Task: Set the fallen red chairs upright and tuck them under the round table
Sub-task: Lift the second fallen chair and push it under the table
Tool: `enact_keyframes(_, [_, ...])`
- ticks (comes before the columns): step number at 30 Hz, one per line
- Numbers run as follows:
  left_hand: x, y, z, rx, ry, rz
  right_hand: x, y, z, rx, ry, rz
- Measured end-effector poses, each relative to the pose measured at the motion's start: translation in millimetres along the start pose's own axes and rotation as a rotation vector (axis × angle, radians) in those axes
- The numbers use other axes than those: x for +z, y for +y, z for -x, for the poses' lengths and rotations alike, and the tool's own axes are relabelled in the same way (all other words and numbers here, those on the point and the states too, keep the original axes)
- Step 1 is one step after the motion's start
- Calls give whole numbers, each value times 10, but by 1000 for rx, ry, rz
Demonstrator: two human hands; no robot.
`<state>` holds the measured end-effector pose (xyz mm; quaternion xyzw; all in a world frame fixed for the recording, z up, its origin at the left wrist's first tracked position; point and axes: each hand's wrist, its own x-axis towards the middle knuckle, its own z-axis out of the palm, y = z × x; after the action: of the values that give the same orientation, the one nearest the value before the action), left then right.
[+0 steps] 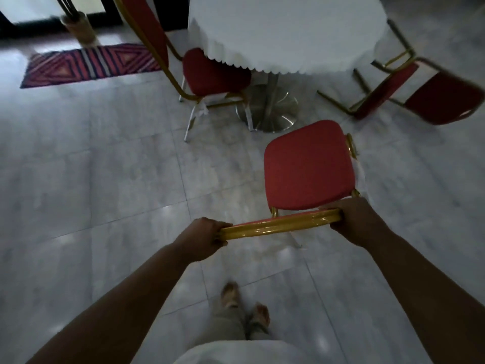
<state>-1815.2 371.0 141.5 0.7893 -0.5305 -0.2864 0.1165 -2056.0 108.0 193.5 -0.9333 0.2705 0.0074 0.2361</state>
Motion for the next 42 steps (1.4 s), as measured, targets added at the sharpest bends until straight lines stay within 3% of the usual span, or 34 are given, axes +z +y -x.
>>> enact_keyframes(7, [-540,553,-545,94,-32,-236,-318,544,-60,70,177,31])
enact_keyframes(13, [-440,1282,-901,159,-36,-326,-558,1496,-183,157,132,-107])
enact_keyframes(16, [-317,1780,-1154,157,0,-285,-766,1920,-283,242,202,-300])
enact_keyframes(21, [-56,2581,-1750,142,60,34,-1228,2733,-389,317,173,-349])
enact_keyframes(28, [193,3350,-2473,140,69,30,-1738,3536,-325,153,-68,-4])
enact_keyframes(32, [209,3479,-2605,88,86,22,-1820,3711,-427,67,-97,80])
enact_keyframes(37, [290,3334,-2529,-153,265,-5,-1881,3622,-591,-46,-235,247])
enact_keyframes(42, [220,3172,-2678,-118,108,-30,-1860,3607,-769,-158,-329,253])
